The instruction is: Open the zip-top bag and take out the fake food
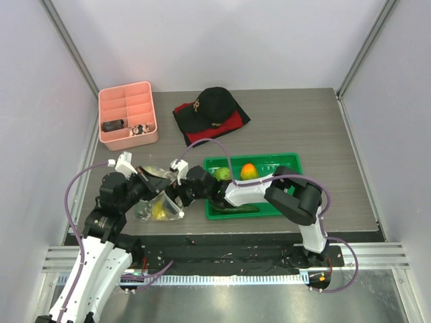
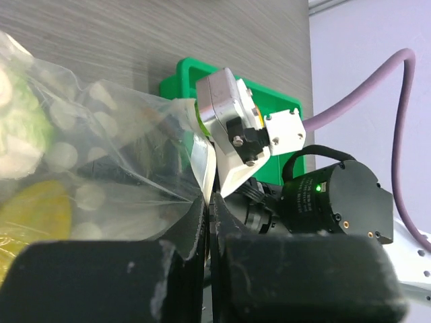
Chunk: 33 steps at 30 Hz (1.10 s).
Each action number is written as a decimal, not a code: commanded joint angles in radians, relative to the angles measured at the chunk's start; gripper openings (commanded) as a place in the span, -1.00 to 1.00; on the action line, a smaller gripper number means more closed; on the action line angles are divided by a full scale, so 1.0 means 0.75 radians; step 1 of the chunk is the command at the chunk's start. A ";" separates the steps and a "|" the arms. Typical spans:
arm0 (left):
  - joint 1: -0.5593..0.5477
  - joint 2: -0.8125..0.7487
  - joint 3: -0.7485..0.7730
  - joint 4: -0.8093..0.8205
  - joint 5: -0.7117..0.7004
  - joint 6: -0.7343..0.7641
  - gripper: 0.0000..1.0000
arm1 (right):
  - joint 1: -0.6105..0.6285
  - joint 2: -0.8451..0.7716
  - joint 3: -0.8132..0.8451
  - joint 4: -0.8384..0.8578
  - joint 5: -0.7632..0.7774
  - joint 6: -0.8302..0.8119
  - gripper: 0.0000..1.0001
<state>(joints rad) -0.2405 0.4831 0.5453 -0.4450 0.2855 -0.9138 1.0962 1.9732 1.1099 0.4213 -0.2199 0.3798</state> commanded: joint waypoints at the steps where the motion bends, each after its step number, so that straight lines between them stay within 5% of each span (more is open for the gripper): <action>1: -0.007 -0.012 -0.032 0.107 0.049 -0.035 -1.00 | 0.025 0.058 -0.026 0.191 0.068 0.035 0.96; 7: -0.009 -0.076 -0.103 0.082 0.024 -0.048 -1.00 | 0.070 0.136 -0.046 0.354 0.221 0.115 0.99; 16: -0.007 -0.135 -0.103 0.021 0.018 -0.044 -0.99 | 0.085 0.239 0.002 0.617 0.160 0.032 0.96; 23: -0.007 -0.129 -0.105 0.014 0.020 -0.037 -1.00 | 0.091 0.265 -0.001 0.602 0.185 0.101 0.22; 33: -0.007 -0.137 -0.069 -0.035 -0.033 0.003 -0.99 | 0.079 0.006 -0.209 0.528 0.332 0.099 -0.79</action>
<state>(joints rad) -0.2428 0.3912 0.4572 -0.4545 0.2802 -0.9356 1.1584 2.0781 1.0138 0.8440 -0.0708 0.4747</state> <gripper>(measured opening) 0.003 0.271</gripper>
